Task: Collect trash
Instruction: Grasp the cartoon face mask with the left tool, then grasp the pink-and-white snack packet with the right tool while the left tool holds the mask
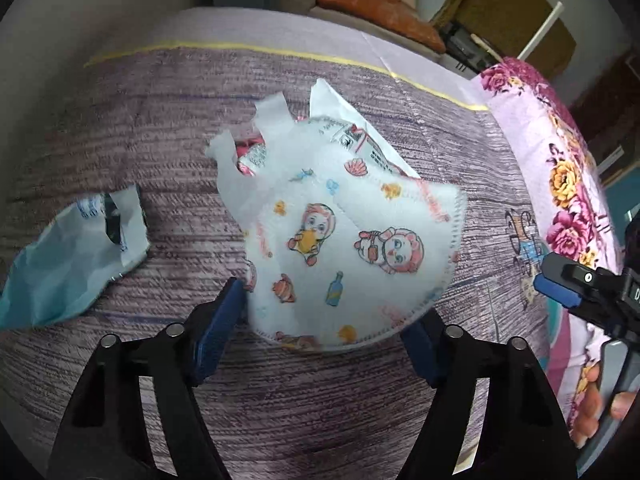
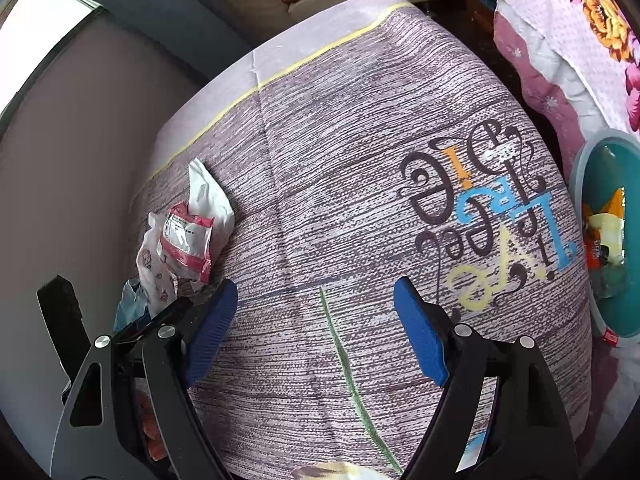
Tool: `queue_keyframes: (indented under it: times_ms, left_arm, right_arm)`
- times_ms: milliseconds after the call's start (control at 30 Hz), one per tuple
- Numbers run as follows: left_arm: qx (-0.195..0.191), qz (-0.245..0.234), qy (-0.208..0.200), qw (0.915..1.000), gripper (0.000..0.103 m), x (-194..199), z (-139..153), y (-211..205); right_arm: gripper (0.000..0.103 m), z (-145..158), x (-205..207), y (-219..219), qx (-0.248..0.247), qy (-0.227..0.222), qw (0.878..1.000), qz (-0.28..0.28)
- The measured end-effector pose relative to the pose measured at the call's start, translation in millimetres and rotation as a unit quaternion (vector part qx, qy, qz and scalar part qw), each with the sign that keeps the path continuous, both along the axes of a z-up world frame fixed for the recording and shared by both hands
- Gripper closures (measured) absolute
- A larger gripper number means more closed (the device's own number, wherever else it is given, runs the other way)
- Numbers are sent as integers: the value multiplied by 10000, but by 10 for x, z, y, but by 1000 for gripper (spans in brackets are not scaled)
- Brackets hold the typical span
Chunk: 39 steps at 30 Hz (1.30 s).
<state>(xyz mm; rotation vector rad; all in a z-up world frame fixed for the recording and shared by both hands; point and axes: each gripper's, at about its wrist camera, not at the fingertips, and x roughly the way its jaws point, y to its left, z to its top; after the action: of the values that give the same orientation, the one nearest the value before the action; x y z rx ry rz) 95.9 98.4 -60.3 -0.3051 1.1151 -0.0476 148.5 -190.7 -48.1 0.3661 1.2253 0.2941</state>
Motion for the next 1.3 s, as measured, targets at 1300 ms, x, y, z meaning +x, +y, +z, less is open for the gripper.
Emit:
queue_keyframes:
  times_ms: [1300]
  left_arm:
    - [-511,-89,-366,9980,101,-229,225,738]
  right_arm:
    - [41,-201,769,2068,-392,-394,9467,3172]
